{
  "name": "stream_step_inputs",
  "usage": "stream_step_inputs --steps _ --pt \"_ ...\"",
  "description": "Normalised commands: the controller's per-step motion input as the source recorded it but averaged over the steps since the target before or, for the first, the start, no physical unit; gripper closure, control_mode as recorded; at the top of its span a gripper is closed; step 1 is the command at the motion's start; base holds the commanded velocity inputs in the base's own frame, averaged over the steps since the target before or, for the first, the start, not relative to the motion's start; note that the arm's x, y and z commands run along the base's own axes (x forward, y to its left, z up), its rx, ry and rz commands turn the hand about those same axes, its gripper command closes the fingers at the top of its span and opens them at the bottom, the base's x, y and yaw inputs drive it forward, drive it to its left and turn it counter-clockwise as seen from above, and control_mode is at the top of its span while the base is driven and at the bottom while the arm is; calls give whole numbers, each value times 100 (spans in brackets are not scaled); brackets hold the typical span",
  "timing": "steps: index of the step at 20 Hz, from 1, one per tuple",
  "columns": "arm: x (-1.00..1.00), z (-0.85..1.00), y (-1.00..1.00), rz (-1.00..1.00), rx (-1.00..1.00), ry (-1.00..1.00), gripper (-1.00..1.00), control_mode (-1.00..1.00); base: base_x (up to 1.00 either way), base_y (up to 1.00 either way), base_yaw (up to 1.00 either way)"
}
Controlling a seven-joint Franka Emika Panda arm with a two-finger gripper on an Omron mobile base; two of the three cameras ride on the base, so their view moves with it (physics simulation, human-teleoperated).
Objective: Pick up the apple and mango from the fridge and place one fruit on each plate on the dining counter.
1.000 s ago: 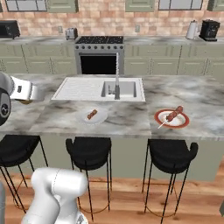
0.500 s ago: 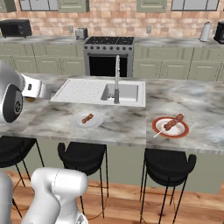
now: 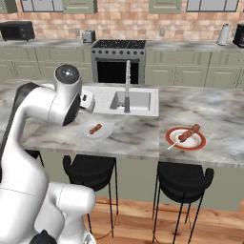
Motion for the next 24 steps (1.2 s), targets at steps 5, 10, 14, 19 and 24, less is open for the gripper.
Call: stream_step_inputs --steps 5,10,14,19,24 --pt "100 -73 -4 -6 -16 27 100 -100 0 0 0" --pt "92 -57 -3 -4 -13 18 100 -100 0 0 0" --pt "98 -76 -1 0 0 10 100 -100 0 0 0" --pt "95 -76 0 0 -3 1 100 -100 0 0 0" --pt "69 -85 0 0 -11 0 100 -100 0 0 0"
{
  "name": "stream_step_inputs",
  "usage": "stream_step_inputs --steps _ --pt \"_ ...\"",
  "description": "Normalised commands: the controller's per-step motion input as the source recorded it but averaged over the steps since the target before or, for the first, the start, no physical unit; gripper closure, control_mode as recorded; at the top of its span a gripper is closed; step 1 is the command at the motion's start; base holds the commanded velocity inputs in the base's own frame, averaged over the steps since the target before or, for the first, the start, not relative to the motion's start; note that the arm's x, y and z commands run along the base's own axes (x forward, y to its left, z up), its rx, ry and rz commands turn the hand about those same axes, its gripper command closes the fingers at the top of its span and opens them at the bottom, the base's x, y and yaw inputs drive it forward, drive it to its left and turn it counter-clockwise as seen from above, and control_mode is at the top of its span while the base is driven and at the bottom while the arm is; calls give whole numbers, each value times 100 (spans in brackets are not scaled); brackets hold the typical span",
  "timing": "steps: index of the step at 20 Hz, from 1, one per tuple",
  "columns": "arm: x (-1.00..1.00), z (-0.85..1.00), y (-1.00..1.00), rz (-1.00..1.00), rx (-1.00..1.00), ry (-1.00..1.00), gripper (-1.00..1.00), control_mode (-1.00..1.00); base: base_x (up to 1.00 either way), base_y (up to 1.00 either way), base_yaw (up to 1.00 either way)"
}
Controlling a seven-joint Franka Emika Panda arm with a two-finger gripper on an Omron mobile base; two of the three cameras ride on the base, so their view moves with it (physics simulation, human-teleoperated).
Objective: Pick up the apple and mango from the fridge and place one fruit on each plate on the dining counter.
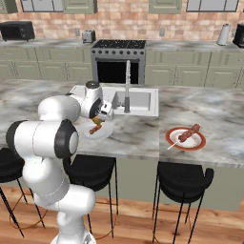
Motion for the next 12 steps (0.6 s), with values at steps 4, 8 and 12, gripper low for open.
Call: stream_step_inputs --steps 4,8,12 --pt "58 -68 0 0 -11 0 100 -100 0 0 0" --pt "36 -40 0 0 -1 0 100 -100 0 0 0" --pt "0 -16 7 0 0 0 100 -100 0 0 0"
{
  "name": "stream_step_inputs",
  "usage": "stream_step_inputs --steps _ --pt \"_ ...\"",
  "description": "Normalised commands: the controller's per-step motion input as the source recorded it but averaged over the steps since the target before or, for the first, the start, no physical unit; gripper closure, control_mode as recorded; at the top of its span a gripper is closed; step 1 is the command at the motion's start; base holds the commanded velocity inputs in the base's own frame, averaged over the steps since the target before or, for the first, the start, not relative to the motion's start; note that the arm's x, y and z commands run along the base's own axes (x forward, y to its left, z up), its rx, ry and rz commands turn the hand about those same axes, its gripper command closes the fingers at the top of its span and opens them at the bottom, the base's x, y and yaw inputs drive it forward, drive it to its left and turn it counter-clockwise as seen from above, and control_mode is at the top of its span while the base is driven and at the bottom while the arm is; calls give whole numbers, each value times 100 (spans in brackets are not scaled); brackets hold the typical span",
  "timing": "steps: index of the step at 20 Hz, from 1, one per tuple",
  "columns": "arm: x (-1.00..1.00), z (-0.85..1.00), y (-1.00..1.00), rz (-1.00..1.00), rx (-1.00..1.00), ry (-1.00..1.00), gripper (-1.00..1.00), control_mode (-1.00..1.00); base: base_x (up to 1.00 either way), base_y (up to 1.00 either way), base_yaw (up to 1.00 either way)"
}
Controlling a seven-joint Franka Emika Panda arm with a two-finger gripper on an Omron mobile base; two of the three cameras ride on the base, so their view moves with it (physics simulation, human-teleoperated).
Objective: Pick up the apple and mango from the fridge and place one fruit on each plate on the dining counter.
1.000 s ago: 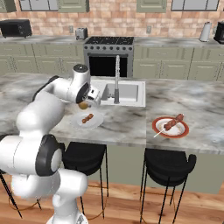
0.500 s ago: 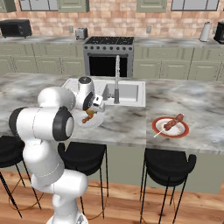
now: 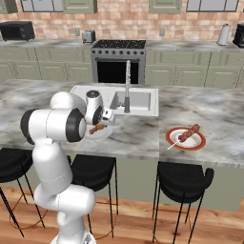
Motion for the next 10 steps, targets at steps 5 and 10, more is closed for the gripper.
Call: stream_step_inputs --steps 5,10 --pt "1 -27 5 0 0 0 100 -100 0 0 0" --pt "7 -22 0 0 0 0 100 -100 0 0 0"
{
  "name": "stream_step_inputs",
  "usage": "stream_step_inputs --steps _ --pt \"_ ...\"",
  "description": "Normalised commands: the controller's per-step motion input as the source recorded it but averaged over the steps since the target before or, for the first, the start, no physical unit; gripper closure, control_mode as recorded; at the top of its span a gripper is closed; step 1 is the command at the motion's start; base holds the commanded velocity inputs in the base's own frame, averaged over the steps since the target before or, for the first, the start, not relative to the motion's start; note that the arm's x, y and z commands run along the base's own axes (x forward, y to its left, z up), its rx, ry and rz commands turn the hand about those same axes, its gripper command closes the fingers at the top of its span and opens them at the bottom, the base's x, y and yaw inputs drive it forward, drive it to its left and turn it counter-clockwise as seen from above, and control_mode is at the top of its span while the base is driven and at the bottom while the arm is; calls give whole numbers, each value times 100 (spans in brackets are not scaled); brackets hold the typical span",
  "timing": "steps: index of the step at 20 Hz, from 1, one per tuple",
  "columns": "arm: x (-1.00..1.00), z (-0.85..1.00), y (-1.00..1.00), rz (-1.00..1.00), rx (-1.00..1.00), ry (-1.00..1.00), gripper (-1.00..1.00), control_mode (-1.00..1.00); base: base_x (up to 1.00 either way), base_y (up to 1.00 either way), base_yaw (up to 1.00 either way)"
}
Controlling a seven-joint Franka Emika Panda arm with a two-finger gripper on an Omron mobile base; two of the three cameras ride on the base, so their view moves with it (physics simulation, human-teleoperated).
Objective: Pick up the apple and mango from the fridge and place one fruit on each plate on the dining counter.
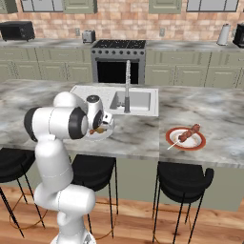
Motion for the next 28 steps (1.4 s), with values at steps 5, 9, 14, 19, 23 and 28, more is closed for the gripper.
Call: stream_step_inputs --steps 5,9,14,19,23,28 --pt "8 3 0 0 0 0 -100 -100 0 0 0" --pt "0 24 5 0 0 0 -100 -100 0 0 0" --pt "0 49 10 0 0 0 -100 -100 0 0 0" --pt "-30 77 17 3 -2 -8 -100 -100 0 0 0" --pt "-84 64 27 6 -11 -28 -100 -100 0 0 0" --pt "-100 33 31 5 -8 -31 -100 -100 0 0 0"
